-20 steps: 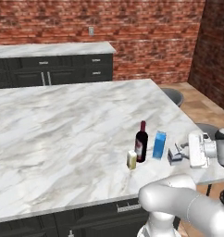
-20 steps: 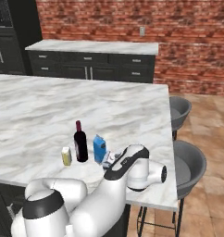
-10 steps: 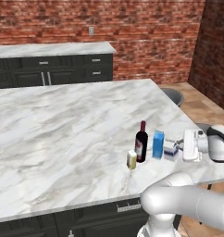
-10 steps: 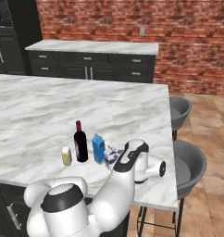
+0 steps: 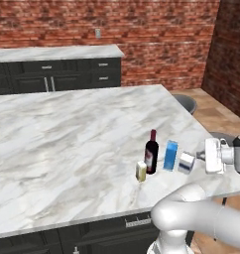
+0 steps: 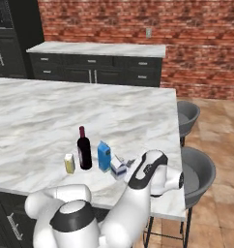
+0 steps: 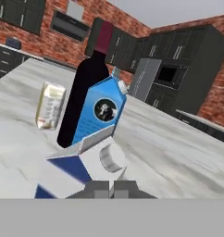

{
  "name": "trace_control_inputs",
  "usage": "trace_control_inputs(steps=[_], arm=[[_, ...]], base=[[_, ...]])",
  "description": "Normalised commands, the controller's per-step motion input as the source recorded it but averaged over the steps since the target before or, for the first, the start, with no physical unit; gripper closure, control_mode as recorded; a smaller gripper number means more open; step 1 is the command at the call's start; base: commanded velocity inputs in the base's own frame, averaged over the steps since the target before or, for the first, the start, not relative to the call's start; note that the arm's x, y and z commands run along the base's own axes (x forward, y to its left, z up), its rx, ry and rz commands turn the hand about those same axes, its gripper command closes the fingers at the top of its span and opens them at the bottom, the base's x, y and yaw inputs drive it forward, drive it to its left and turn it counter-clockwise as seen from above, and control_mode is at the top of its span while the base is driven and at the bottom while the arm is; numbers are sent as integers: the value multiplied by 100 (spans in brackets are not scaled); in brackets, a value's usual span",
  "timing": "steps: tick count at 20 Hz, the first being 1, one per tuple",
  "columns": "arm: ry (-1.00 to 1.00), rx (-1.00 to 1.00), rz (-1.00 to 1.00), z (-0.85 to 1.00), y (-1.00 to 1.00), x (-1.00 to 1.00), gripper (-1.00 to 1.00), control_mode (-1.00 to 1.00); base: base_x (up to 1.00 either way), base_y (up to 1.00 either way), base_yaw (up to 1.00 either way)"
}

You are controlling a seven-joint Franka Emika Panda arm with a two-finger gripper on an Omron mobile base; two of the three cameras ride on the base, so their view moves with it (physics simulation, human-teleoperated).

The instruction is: Move the drinks to the dining counter.

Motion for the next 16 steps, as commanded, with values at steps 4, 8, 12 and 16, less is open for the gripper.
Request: trace_control_inputs(steps=[4,8,12,16], arm=[[-14,0,3,76,-17,-53,100,-100],[-10,-2,3,99,-4,-46,100,-100],[-16,-1,0,87,-1,-63,100,-100],[-18,-2,0,83,0,-70,100,-100]], base=[[0,0,0],[0,0,0],[0,0,0],[0,0,0]])
